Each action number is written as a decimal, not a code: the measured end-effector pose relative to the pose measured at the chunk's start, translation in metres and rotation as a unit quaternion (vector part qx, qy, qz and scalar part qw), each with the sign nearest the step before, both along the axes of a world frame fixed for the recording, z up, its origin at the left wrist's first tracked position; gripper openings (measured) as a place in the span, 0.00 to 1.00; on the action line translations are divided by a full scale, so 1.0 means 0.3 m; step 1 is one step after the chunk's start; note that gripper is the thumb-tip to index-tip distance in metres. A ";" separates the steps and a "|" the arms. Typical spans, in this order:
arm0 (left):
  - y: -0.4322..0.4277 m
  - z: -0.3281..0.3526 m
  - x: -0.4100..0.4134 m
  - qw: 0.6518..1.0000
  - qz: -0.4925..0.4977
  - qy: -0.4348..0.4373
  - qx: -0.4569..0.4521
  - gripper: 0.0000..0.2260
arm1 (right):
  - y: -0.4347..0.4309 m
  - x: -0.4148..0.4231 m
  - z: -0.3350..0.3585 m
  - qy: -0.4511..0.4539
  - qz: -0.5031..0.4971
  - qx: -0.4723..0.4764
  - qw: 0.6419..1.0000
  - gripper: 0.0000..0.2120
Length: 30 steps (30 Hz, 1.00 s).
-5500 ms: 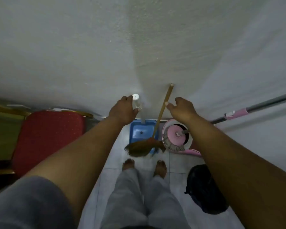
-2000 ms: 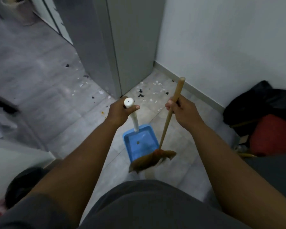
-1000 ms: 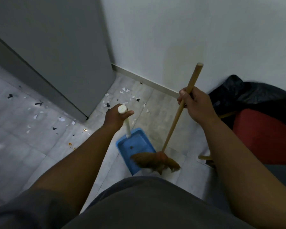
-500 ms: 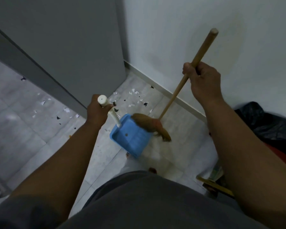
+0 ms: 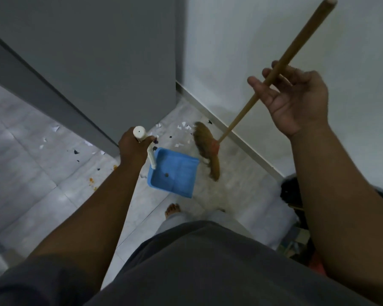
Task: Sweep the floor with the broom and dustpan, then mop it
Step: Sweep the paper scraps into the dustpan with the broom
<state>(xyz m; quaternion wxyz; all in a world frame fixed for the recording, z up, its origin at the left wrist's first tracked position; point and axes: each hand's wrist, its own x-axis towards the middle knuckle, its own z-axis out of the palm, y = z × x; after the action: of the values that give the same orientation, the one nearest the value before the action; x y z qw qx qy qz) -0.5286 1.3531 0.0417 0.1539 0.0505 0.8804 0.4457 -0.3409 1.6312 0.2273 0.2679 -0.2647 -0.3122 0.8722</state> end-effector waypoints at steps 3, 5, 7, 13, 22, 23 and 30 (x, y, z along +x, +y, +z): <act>-0.002 -0.005 -0.004 1.000 0.017 0.003 -0.017 0.16 | 0.033 -0.086 -0.005 -0.110 0.033 0.014 0.993 0.19; -0.002 0.000 0.004 0.999 0.040 -0.004 -0.026 0.16 | 0.055 -0.140 -0.030 -0.187 0.061 0.028 0.980 0.15; -0.004 0.006 0.027 0.997 0.072 0.003 -0.025 0.16 | 0.077 -0.174 -0.065 -0.229 0.104 0.009 0.968 0.07; -0.008 0.032 0.116 0.990 0.130 -0.020 -0.043 0.15 | 0.191 -0.184 -0.246 -0.277 0.207 -0.076 0.935 0.07; 0.037 0.042 0.252 0.979 0.193 -0.047 -0.045 0.14 | 0.309 -0.109 -0.556 -0.454 0.276 -0.185 0.827 0.17; 0.039 0.040 0.271 0.978 0.199 -0.045 -0.046 0.13 | 0.316 -0.102 -0.565 -0.447 0.285 -0.195 0.825 0.15; 0.045 0.030 0.369 0.969 0.234 -0.045 -0.061 0.11 | 0.342 -0.045 -0.658 -0.337 0.293 -0.311 0.839 0.12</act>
<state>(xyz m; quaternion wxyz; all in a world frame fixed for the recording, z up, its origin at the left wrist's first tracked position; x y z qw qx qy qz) -0.4180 1.3666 0.0507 0.0874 -0.1862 0.8856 0.4164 -0.3543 1.7339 0.0298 -0.2183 -0.5078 -0.1585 0.8182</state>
